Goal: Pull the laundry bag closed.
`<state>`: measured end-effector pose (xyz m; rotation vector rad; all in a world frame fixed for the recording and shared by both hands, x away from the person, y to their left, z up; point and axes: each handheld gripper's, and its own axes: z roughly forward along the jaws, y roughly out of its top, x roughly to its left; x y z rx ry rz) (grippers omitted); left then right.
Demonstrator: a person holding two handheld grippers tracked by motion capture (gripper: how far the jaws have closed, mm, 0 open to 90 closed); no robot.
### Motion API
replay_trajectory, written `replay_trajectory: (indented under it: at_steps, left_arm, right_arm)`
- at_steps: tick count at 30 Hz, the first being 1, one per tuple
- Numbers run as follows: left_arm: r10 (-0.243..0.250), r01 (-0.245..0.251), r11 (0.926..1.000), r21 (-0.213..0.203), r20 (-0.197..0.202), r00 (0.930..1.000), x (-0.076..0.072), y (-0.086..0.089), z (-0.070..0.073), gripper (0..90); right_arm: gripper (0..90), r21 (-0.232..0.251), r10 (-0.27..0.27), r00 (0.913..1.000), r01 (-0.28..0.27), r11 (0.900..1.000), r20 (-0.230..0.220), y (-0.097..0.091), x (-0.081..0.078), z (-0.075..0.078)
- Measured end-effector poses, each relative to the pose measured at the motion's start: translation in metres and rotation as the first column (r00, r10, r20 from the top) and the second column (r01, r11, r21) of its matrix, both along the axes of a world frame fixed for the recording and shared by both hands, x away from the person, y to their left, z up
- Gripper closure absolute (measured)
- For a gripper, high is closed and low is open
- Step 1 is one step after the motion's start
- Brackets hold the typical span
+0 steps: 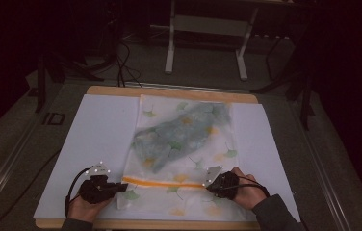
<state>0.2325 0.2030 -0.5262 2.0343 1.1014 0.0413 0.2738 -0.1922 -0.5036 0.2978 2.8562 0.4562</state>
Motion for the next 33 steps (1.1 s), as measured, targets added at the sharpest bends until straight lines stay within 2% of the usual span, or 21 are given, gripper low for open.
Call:
replay_trajectory:
  at_steps: [33]
  left_arm:
    - [-0.001, 0.001, 1.0000, 0.000, -0.001, 1.0000, -0.001, 0.001, 0.000, 88.4]
  right_arm:
    - [84.8, -0.038, -0.022, 0.9997, 0.021, 0.9990, -0.012, -0.025, -0.001, 0.004]
